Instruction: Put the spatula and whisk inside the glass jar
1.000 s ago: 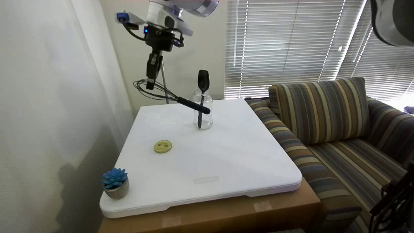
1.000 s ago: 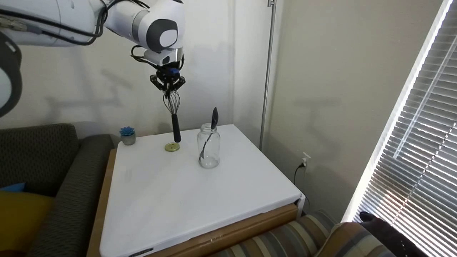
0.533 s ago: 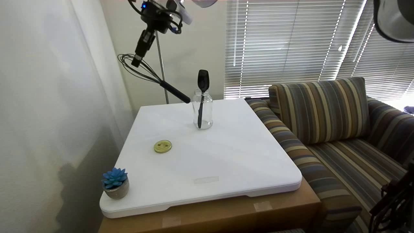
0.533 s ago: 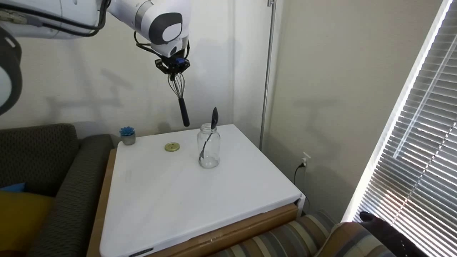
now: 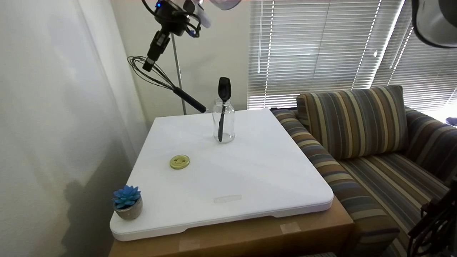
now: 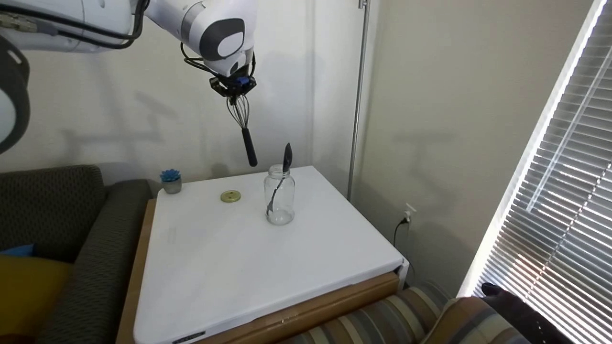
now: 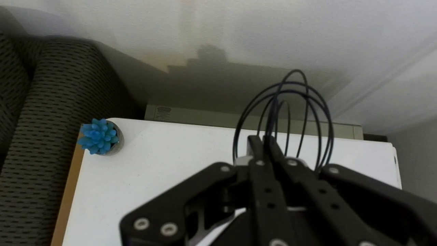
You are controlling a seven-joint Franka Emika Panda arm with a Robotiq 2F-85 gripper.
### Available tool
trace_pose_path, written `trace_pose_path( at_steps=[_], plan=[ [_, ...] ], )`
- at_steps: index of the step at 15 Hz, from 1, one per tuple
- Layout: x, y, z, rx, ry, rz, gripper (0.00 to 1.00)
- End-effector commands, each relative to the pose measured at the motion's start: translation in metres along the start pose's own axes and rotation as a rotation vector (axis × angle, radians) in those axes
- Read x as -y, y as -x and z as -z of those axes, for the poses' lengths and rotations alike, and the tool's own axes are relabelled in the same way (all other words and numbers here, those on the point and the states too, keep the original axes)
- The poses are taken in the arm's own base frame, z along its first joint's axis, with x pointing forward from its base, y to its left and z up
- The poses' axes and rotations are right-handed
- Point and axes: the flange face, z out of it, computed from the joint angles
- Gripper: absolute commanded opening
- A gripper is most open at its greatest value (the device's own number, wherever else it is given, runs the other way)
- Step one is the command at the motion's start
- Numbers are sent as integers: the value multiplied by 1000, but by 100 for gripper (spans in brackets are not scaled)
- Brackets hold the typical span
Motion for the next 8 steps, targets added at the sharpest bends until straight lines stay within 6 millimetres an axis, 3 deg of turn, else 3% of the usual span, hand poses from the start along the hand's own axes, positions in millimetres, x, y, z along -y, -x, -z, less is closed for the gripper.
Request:
trace_pose_path(
  at_steps=[1,8],
  plan=[
    [-5,-6,-18,17,28,-21,1],
    [4,-25,-36,176,47,-267,1]
  ],
)
